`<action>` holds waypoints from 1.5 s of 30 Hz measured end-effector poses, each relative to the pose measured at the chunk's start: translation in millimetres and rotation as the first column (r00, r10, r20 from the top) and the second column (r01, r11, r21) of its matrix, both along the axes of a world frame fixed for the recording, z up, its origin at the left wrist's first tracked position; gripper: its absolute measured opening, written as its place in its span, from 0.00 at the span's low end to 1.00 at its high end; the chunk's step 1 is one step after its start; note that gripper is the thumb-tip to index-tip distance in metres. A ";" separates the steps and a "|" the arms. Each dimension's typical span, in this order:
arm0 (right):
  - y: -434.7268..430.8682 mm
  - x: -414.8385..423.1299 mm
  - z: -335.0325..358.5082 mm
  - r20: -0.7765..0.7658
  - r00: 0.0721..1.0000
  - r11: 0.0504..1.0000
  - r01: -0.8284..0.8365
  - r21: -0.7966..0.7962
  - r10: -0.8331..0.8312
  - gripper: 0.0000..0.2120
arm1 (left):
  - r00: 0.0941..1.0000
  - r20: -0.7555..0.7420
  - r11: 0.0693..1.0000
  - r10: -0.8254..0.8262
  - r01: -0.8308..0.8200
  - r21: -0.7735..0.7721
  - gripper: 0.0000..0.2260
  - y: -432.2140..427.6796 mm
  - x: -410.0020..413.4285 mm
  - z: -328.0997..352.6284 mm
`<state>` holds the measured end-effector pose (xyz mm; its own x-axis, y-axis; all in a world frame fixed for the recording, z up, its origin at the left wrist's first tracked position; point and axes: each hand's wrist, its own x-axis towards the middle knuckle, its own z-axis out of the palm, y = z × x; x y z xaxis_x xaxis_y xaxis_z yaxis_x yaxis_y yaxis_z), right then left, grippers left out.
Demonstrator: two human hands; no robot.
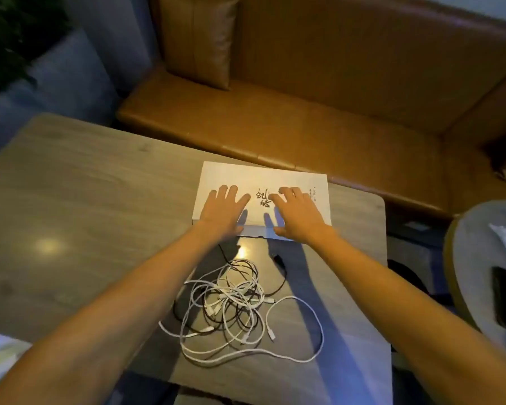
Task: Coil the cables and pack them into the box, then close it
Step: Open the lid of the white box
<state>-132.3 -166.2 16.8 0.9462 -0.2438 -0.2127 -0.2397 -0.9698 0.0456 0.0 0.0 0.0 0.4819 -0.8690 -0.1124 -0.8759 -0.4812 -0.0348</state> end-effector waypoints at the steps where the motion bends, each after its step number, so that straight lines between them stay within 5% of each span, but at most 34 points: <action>1: 3.8 -1.5 -9.4 -0.036 0.999 1.000 -0.006 -0.030 0.005 0.36 | 1.000 -0.008 0.999 0.001 -0.001 0.036 0.24 -2.0 -4.7 -6.2; 7: 17.0 -21.6 -71.2 -0.086 0.993 0.991 0.076 -0.107 -0.086 0.34 | 0.996 0.016 0.984 -0.087 0.083 0.159 0.37 -12.1 -21.7 -52.9; 13: 25.1 -23.6 -81.2 -0.024 0.996 0.988 0.083 -0.132 -0.087 0.27 | 0.991 0.053 0.970 -0.126 0.112 0.216 0.39 -14.5 -21.9 -65.7; 23: 21.9 -13.8 -91.4 -0.037 0.999 0.991 0.027 -0.133 -0.032 0.37 | 0.992 0.051 0.972 -0.112 0.098 0.214 0.39 -18.2 -27.1 -64.6; 29: 17.0 -8.8 -90.1 0.064 0.997 0.987 -0.022 -0.156 0.032 0.30 | 0.987 0.069 0.979 -0.144 0.131 0.159 0.41 -12.9 -10.7 -61.3; 34: 4.0 3.4 -87.3 0.034 0.999 0.991 0.000 -0.131 0.004 0.35 | 0.994 0.047 0.974 -0.102 0.090 0.209 0.42 -13.7 10.5 -58.9; 45: -3.4 11.9 -100.3 0.052 0.999 0.971 -0.002 -0.238 0.014 0.24 | 0.993 0.084 0.957 -0.077 0.050 0.284 0.47 -20.1 17.8 -68.8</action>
<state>-120.4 -169.6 -83.5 0.9567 -0.2738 -0.0990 -0.2403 -0.9345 0.2626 17.8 -20.1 -68.8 0.4465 -0.8379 -0.3139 -0.8909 -0.3835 -0.2436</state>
